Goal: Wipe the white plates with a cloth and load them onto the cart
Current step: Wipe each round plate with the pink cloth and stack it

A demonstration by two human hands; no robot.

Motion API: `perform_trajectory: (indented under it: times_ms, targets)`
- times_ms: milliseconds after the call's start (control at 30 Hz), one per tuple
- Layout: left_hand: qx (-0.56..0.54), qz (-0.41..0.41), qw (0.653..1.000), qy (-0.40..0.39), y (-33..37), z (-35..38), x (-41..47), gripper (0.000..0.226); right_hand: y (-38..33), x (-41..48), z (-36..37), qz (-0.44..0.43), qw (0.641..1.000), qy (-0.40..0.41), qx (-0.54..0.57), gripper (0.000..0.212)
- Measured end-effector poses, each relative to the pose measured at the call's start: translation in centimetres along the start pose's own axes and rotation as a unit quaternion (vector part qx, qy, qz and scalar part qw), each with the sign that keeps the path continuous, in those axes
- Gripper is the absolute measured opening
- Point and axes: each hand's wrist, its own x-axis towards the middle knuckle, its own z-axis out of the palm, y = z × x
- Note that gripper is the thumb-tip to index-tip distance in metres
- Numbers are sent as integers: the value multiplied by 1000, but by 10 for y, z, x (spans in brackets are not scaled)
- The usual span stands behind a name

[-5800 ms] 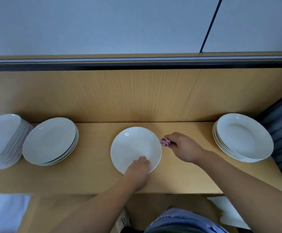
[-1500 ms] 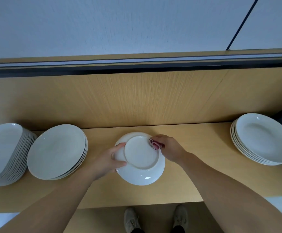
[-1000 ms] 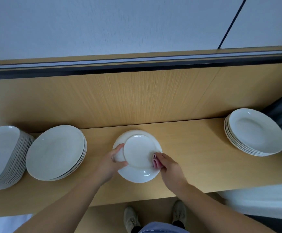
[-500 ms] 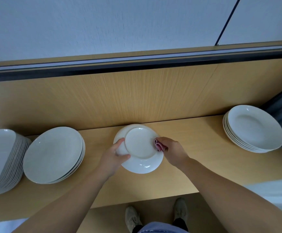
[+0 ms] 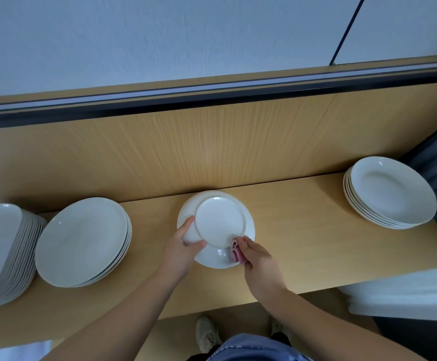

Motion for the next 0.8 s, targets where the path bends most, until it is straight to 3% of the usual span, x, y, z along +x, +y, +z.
perform_trajectory:
  times_ms: [200, 367, 533, 633, 800]
  targets:
    - [13, 10, 1000, -16, 4, -5, 3, 67, -2, 30, -29, -154, 985, 19, -80, 46]
    - [7, -5, 1000, -12, 7, -3, 5, 68, -1, 62, -24, -279, 942, -69, -172, 53]
    - [23, -9, 1000, -5, 6, -5, 9, 70, -9, 78, -15, -325, 926, -82, -173, 40]
    - [29, -10, 999, -8, 8, -6, 12, 69, -17, 97, -8, -371, 909, -66, -179, 21]
    - [40, -6, 999, -4, 11, -5, 12, 67, -29, 131, -6, -390, 894, -71, -209, 40]
